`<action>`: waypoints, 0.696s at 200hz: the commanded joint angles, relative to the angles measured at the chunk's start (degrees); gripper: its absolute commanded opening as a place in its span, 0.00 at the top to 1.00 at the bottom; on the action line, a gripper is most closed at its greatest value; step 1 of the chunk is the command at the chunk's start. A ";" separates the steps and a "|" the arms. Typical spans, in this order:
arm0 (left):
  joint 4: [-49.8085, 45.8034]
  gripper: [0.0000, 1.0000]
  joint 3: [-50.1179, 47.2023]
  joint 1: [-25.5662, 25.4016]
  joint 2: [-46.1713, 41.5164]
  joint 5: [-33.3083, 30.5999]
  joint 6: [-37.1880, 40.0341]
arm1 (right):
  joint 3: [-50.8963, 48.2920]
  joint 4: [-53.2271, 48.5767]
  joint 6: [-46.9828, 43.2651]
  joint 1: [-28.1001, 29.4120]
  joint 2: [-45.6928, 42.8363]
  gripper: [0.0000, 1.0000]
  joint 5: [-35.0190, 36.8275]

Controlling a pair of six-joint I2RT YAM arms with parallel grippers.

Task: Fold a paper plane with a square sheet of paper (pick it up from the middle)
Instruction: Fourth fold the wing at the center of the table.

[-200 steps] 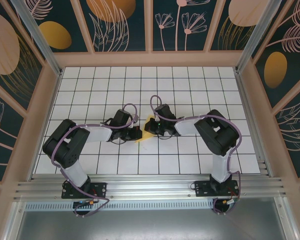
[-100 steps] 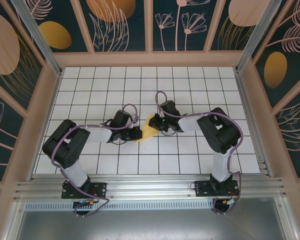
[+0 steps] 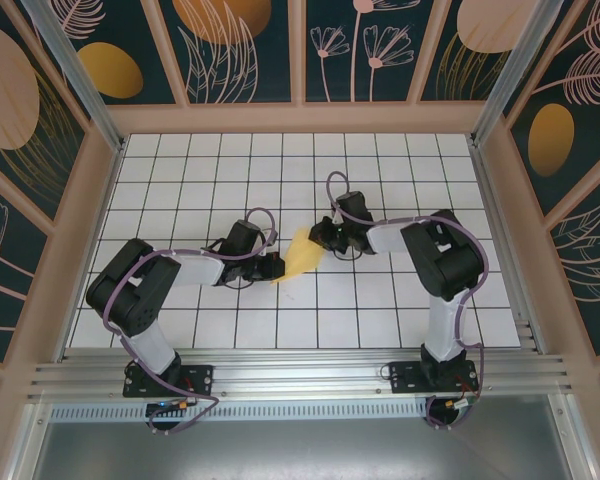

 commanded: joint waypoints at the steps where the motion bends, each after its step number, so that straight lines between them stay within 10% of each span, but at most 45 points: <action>1: -9.16 1.00 -3.34 0.55 4.64 -8.82 1.48 | 1.66 -3.05 -2.56 -3.07 3.00 0.87 5.11; 139: -8.82 1.00 -2.83 0.58 3.90 -7.53 1.37 | 4.61 -7.41 -4.76 -5.42 -5.75 0.86 4.95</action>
